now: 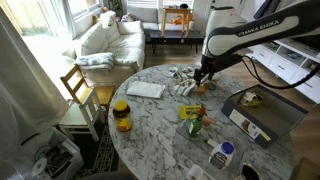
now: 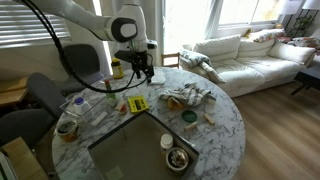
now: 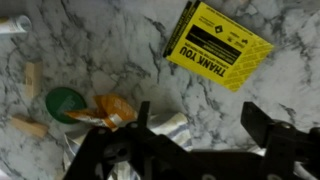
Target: Remove the yellow card in the clear crisper drawer and place it on the table, pick up the yellow and brown bottle and place it in the crisper drawer near the hot sauce green bottle
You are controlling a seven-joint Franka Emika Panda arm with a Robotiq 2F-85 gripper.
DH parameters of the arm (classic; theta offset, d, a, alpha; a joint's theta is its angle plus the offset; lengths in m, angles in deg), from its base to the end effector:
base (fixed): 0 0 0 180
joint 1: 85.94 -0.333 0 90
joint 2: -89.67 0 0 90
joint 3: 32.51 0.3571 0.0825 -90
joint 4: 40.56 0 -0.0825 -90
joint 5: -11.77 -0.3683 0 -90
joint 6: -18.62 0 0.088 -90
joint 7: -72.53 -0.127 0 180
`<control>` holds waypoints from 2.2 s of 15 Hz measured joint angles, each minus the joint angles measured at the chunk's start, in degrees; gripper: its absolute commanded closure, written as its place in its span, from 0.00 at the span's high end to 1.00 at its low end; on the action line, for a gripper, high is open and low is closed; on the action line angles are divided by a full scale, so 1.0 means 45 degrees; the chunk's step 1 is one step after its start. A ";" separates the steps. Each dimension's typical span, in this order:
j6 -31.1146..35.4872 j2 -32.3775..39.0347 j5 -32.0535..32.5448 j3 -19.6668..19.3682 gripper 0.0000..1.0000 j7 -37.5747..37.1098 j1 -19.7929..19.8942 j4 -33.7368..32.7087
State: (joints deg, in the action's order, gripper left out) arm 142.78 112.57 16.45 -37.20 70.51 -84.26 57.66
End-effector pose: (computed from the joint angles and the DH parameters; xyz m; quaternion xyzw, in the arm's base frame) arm 0.6636 -0.0725 0.3891 0.9972 -0.0474 0.0250 0.0512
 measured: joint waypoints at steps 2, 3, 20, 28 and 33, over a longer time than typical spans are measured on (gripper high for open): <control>-0.0012 -0.0290 0.0001 0.0488 1.00 0.0763 -0.0198 -0.0411; -0.0024 -0.0399 -0.0010 0.0774 1.00 0.1129 -0.0303 -0.0624; 0.0427 -0.0391 -0.0479 0.2419 1.00 0.3502 -0.1035 -0.1985; 0.2731 0.2749 -0.2015 0.4024 1.00 0.8435 -0.0815 -0.3842; 0.2824 0.4791 -0.3318 0.5546 1.00 1.1607 -0.0326 -0.5832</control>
State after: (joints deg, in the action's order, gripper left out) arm 155.49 134.13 1.52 -12.24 122.74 -85.72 31.41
